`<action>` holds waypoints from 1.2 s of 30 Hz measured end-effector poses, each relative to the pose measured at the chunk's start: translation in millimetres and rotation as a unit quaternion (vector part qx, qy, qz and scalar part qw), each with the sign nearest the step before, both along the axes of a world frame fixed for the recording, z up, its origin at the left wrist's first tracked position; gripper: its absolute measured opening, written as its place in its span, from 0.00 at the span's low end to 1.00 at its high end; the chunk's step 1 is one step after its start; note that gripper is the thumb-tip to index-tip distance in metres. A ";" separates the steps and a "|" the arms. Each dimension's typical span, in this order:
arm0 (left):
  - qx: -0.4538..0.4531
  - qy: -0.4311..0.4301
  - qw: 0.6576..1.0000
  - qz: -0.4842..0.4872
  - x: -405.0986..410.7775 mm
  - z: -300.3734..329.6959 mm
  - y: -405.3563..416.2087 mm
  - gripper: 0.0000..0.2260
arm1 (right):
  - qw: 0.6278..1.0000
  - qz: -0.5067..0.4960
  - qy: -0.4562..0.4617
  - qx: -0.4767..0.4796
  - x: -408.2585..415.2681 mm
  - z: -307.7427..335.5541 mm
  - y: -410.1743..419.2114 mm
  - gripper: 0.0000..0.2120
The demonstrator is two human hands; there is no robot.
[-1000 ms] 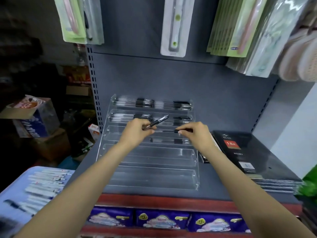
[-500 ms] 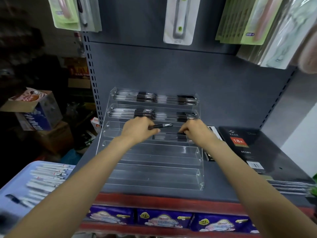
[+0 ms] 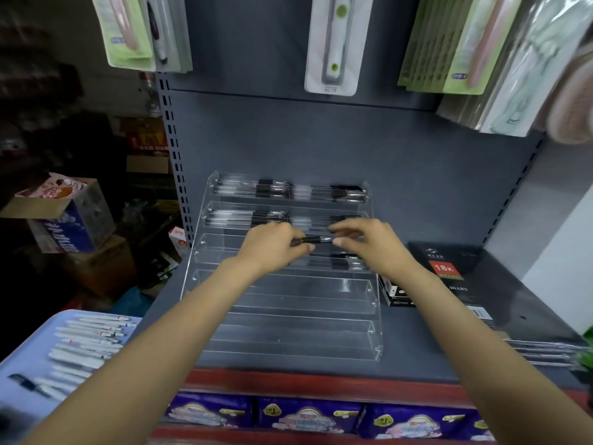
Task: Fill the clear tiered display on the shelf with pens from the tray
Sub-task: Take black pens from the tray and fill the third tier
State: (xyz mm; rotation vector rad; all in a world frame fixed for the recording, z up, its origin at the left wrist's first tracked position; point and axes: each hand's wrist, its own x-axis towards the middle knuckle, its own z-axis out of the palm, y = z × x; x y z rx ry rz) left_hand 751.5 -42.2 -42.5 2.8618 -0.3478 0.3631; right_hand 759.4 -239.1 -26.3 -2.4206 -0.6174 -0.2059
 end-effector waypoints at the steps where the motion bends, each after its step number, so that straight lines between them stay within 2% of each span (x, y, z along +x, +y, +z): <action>1: -0.020 -0.002 1.000 -0.009 0.6 1.4 -2.1 0.13 | 1.000 0.001 -0.008 -0.003 -0.7 0.6 1.1 0.11; 5: -0.191 0.025 0.979 -0.068 1.8 -2.8 1.8 0.12 | 0.999 -0.036 -0.038 0.014 -0.7 -3.9 -7.8 0.08; 8: -0.236 -0.011 0.970 -0.055 0.3 -6.1 16.9 0.06 | 0.996 -0.071 -0.048 0.026 1.2 -7.0 -18.2 0.08; 15: -0.184 0.021 0.983 0.008 3.8 -17.6 14.0 0.06 | 0.989 -0.084 -0.059 -0.108 6.7 -18.2 -13.7 0.10; 19: -0.187 0.044 0.981 0.033 12.6 -17.5 11.4 0.05 | 0.961 -0.075 -0.077 -0.254 7.0 -16.5 -9.5 0.15; 21: -0.177 0.056 0.982 0.037 16.2 -17.8 9.4 0.05 | 0.952 -0.065 -0.068 -0.291 7.3 -17.5 -8.6 0.17; 26: -0.170 0.070 0.983 0.012 15.8 -22.2 9.3 0.08 | 0.961 -0.028 -0.035 -0.273 2.7 -22.5 -7.6 0.14; 30: -0.132 0.074 0.987 -0.047 6.7 -23.0 13.9 0.13 | 0.962 -0.007 0.006 -0.273 2.4 -18.8 -6.7 0.22; 33: -0.082 0.075 0.992 -0.064 5.0 -26.5 17.5 0.15 | 0.956 -0.008 -0.002 -0.295 2.1 -19.7 -5.3 0.24; 36: -0.070 0.065 0.993 -0.063 6.9 -32.1 15.0 0.15 | 0.952 -0.018 -0.022 -0.306 0.6 -25.2 -3.1 0.22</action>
